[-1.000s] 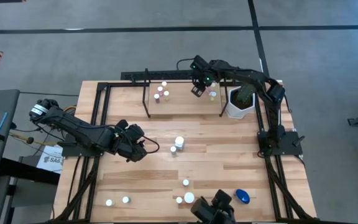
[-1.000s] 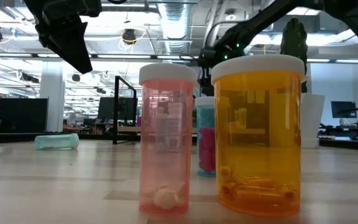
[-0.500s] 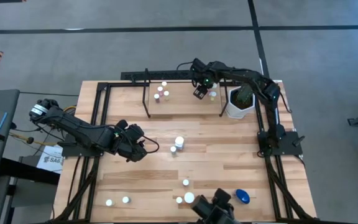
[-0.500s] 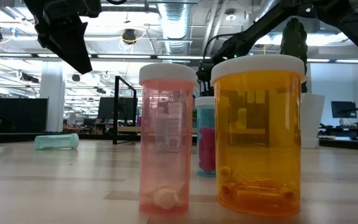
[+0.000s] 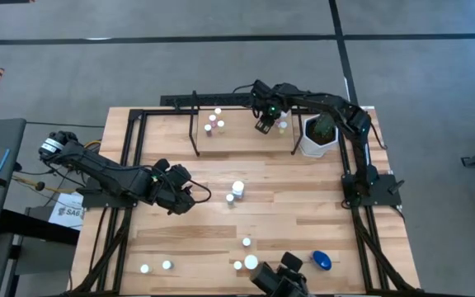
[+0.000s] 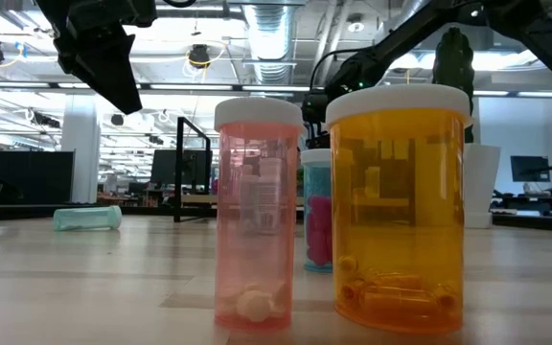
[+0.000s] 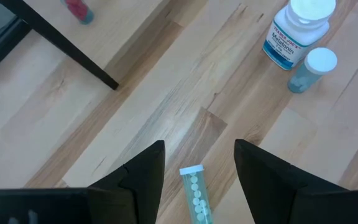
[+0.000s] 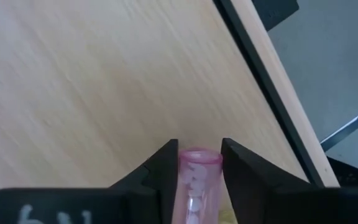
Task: Pick and place medicine bottles onto shelf by color
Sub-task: Put the pink pill bottle on the shelf
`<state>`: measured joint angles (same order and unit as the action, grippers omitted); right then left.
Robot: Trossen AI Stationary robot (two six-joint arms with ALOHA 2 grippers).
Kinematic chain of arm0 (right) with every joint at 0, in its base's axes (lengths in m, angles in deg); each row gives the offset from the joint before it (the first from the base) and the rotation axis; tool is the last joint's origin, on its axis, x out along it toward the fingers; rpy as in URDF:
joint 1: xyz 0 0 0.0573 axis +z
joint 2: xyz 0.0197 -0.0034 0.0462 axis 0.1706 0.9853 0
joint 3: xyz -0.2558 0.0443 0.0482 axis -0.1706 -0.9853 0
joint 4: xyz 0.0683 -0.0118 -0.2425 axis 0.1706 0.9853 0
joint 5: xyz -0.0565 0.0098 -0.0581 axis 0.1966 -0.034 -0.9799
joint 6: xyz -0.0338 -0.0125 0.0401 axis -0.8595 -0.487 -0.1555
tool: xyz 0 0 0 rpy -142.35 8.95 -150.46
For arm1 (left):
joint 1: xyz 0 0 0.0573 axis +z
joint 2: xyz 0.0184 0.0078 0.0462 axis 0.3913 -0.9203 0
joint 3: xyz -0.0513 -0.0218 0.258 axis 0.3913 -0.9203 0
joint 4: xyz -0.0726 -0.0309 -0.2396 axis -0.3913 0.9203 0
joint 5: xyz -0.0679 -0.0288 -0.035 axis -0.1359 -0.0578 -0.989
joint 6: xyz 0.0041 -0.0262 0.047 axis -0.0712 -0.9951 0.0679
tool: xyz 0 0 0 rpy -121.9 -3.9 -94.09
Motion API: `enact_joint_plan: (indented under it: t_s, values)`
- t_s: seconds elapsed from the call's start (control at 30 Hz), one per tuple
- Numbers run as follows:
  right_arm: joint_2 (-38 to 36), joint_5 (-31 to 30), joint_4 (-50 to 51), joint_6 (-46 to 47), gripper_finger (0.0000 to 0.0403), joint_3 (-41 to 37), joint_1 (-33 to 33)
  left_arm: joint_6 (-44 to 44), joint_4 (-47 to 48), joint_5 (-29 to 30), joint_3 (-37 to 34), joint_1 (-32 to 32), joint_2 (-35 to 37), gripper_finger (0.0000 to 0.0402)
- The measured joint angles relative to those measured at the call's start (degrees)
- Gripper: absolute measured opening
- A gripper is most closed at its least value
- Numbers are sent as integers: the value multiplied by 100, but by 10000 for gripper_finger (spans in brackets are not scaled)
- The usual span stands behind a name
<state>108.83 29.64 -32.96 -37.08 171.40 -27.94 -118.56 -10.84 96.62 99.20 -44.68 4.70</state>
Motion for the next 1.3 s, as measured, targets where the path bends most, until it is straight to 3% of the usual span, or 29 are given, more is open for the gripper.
enact_joint_plan:
  t_s: [0.2, 0.63, 1.0, 1.3]
  values:
    - [-4, 0, -26, -125, 117, 0, 79, 5, 0, -25, 0, 0, 0, 181]
    - [-4, 26, -259, -192, 114, 232, 450, -6, -20, -65, 0, 0, 0, 181]
    - [-9, 24, 921, 81, 114, 2095, 856, 283, -383, 24, 0, 0, 0, 181]
    - [-14, 28, 2724, 403, 114, 3886, 1158, 1197, -1113, 812, 0, -1, 0, 181]
